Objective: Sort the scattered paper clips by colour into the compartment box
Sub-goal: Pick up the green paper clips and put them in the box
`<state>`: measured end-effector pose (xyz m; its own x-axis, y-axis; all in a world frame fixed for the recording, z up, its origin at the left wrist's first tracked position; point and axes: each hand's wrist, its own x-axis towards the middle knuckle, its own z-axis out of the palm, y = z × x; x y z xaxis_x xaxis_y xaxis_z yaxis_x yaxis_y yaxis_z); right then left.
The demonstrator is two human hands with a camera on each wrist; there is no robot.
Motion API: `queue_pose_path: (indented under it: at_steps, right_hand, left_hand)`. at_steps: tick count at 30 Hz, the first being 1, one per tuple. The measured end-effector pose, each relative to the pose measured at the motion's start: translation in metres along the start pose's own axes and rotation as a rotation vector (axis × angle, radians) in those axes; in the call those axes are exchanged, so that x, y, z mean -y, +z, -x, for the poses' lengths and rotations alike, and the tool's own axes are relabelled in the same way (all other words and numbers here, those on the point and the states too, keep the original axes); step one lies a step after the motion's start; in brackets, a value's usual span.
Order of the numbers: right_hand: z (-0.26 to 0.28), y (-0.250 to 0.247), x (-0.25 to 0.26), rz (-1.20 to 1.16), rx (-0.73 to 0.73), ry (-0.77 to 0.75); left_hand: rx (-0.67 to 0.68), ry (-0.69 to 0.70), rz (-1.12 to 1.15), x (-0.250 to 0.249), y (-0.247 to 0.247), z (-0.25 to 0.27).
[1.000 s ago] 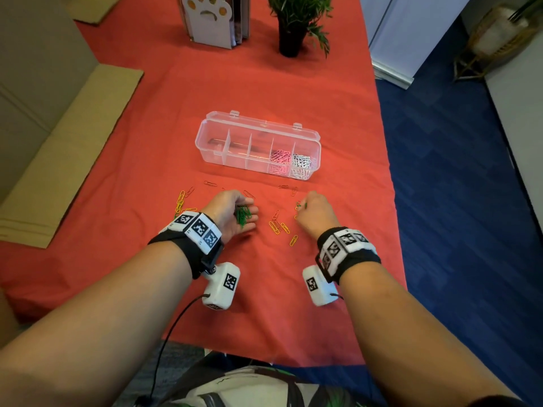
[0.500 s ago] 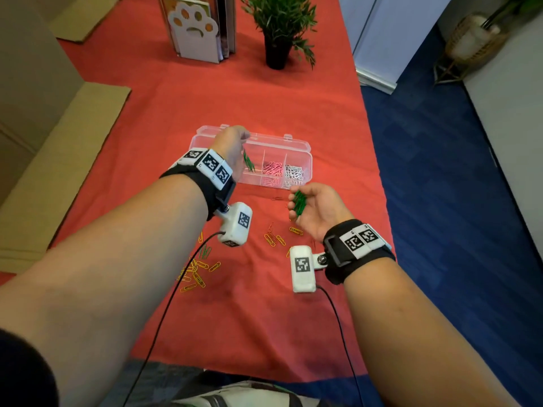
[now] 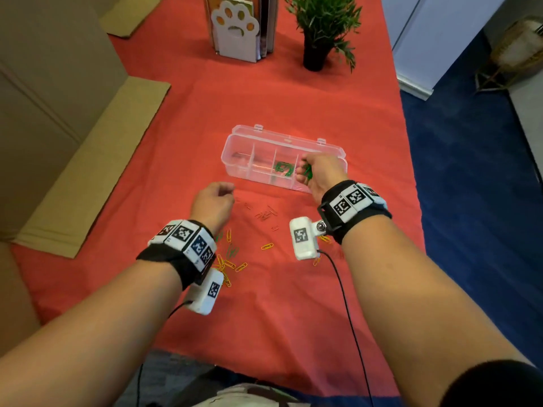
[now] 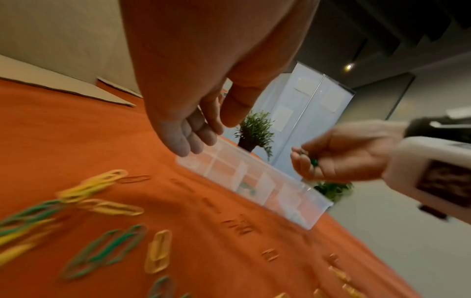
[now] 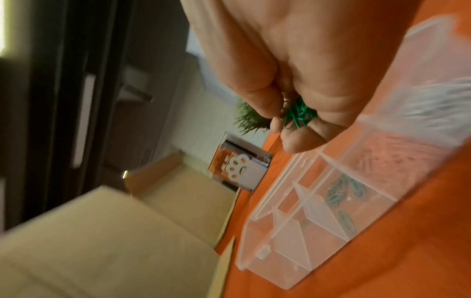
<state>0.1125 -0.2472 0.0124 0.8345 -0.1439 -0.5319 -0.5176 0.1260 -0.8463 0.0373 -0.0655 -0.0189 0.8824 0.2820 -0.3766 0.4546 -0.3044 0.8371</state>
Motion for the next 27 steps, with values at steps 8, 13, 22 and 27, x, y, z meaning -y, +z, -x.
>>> queue_pose_path:
  at_steps: [8,13,22,27]
  right_hand:
    - [-0.017,0.039,0.005,0.862,0.106,-0.143]
    - [0.006,0.046,-0.004,0.902,-0.045,-0.398]
    - [0.077,0.063,-0.104,1.41,0.3,-0.249]
    - [0.09,0.071,-0.129,1.423,0.252,-0.347]
  left_hand:
    - [-0.06,-0.028,-0.19,0.04,-0.038,0.005]
    - [-0.025,0.012,-0.437,0.054,-0.048,0.008]
    - [0.04,0.05,-0.675,0.06,-0.033,0.013]
    - [0.078,0.082,-0.71,0.064,-0.032,0.012]
